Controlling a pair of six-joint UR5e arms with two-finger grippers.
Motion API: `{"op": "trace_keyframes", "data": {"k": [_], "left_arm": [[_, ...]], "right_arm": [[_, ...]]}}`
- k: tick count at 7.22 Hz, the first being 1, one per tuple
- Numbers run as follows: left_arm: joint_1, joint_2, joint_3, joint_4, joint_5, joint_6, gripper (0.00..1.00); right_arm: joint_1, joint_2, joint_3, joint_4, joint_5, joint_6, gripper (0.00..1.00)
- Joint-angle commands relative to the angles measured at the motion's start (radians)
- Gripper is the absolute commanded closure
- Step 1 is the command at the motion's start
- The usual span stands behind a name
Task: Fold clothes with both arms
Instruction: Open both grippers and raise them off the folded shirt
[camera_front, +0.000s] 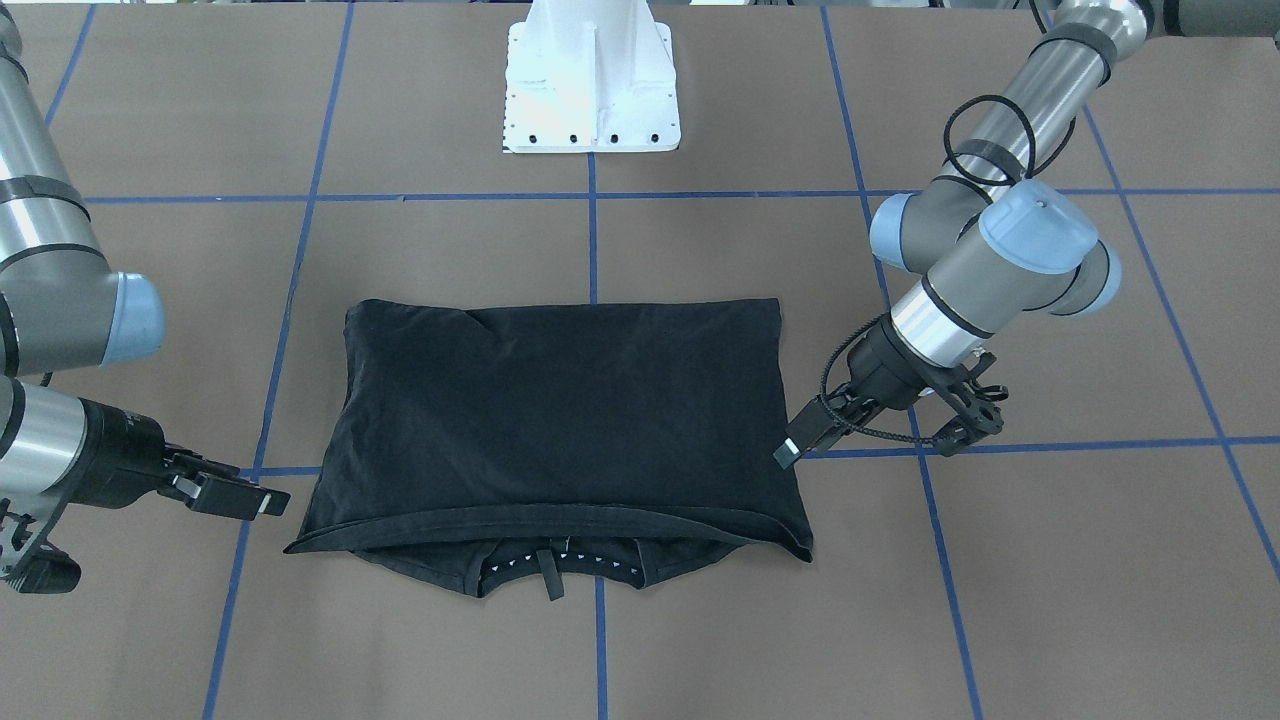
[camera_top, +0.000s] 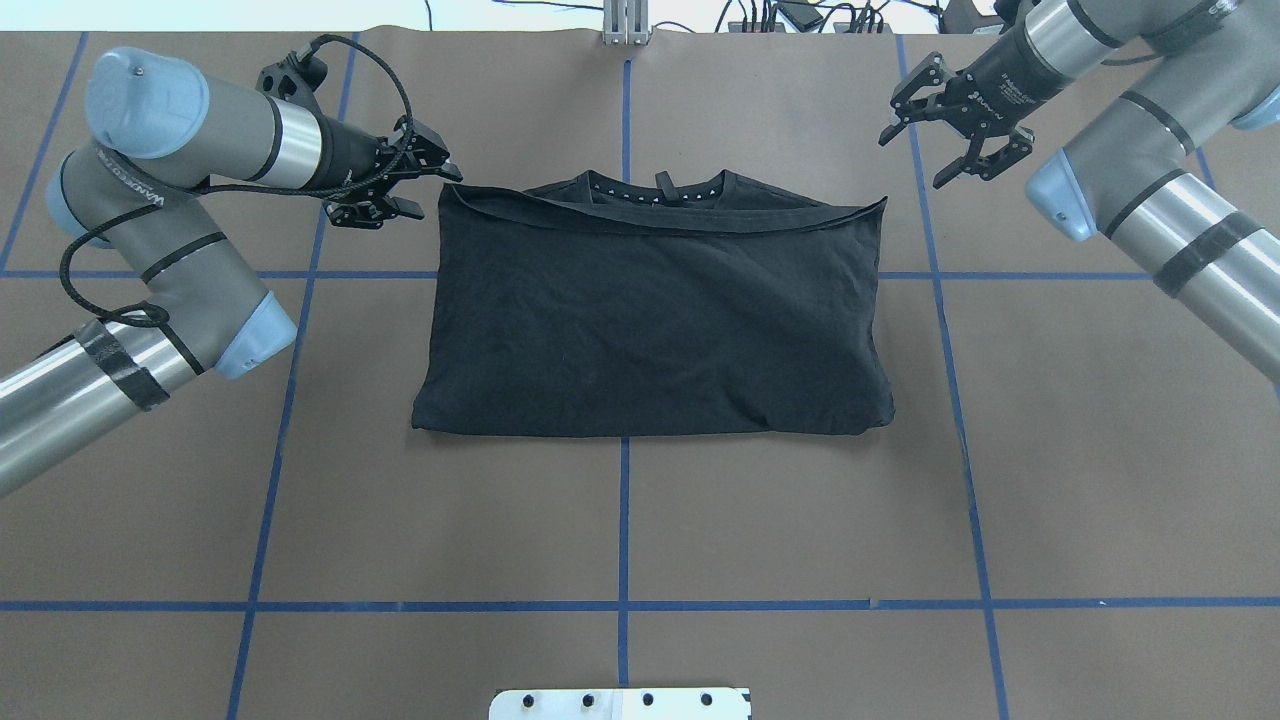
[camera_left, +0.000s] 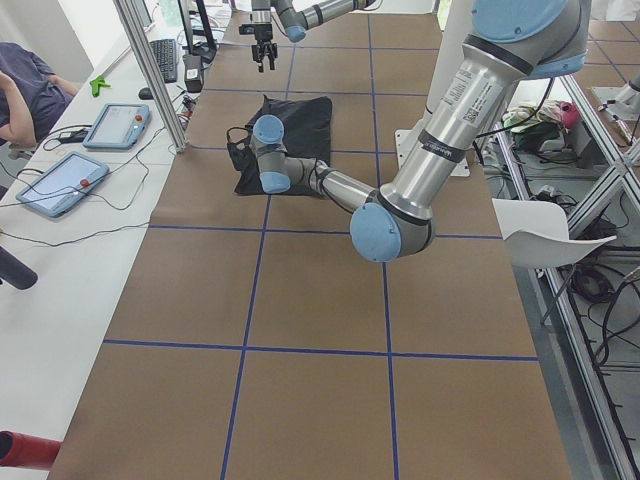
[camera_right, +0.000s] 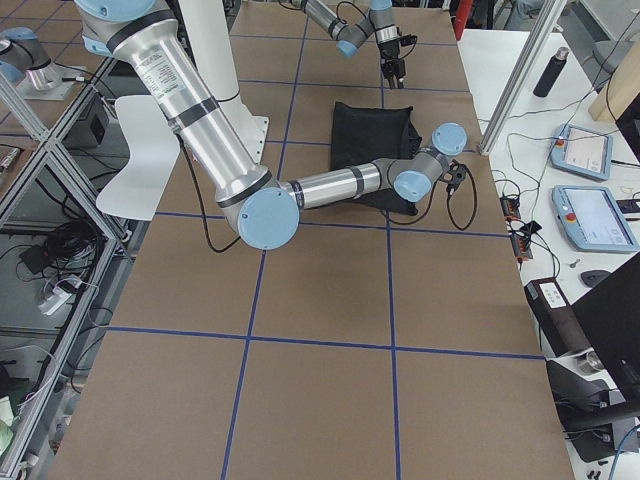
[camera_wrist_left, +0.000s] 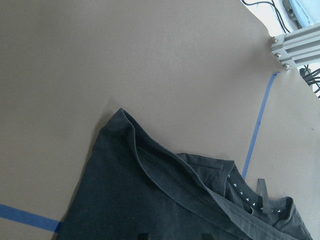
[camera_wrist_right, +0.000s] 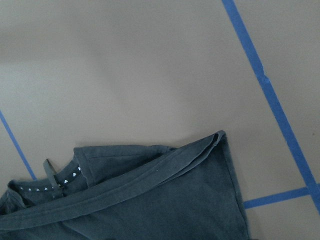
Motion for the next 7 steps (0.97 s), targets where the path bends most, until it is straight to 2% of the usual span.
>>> {"op": "trace_keyframes", "data": {"k": [1,3,4,5,7], "left_arm": [[-0.005,0.001,-0.003,0.0,-0.001,0.0,0.01],[-0.014,0.001,-0.018,0.003,-0.001,-0.001,0.01],[-0.02,0.003,-0.043,0.005,-0.002,-0.001,0.01],[-0.028,0.003,-0.051,0.008,-0.002,-0.003,0.01],[-0.031,0.003,-0.061,0.032,-0.002,-0.003,0.01]], "right_arm": [[-0.029,-0.025,0.067,0.001,-0.012,0.008,0.0],[-0.156,-0.17,0.256,-0.004,-0.059,0.068,0.0],[-0.243,-0.236,0.324,-0.004,-0.123,0.097,0.0],[-0.323,-0.269,0.352,-0.002,-0.174,0.096,0.0],[-0.376,-0.283,0.366,-0.004,-0.22,0.084,0.0]]}}
